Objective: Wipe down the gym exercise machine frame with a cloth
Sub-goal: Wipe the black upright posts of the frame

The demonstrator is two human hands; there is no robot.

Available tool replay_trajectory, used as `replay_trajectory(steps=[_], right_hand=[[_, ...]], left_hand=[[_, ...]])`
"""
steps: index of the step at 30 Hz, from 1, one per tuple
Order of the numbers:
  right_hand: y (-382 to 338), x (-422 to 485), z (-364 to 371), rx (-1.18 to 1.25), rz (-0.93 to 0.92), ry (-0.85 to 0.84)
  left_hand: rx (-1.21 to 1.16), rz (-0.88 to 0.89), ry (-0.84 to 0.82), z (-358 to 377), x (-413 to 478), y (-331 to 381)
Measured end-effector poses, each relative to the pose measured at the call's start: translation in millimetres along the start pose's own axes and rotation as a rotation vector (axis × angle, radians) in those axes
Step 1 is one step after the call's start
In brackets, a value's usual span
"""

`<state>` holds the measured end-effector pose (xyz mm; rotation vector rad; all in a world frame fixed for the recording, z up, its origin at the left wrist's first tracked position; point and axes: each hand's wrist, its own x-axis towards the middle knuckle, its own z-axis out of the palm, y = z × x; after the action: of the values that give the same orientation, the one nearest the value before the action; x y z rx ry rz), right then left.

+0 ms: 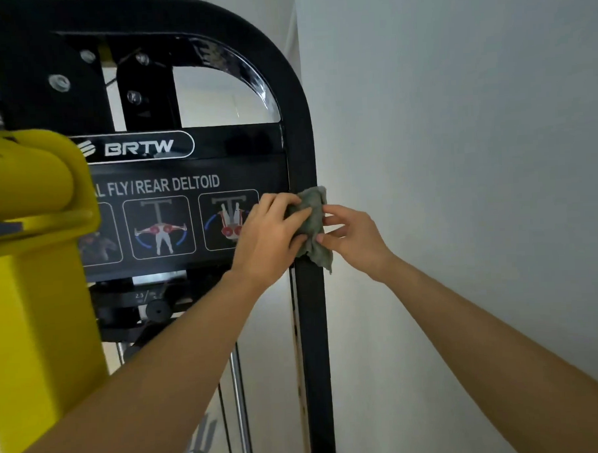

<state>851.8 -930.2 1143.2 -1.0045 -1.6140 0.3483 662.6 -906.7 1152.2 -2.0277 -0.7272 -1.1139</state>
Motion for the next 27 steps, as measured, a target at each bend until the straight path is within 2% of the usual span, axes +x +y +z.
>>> replay_trajectory(steps=[6, 10, 13, 21, 27], right_hand=[[18, -22, 10, -0.097, 0.046, -0.005], [18, -35, 12, 0.223, 0.241, -0.049], [16, -42, 11, 0.324, 0.289, -0.074], [32, -64, 28, 0.346, 0.351, -0.078], [51, -83, 40, 0.306, 0.54, -0.055]], left_hand=[[-0.018, -0.1, 0.016, 21, -47, 20], [-0.045, -0.24, 0.076, 38, -84, 42], [-0.095, -0.364, 0.109, 48, -107, 56], [-0.732, -0.787, 0.155, 49, -131, 91], [-1.011, -0.993, 0.186, 48, -135, 100]])
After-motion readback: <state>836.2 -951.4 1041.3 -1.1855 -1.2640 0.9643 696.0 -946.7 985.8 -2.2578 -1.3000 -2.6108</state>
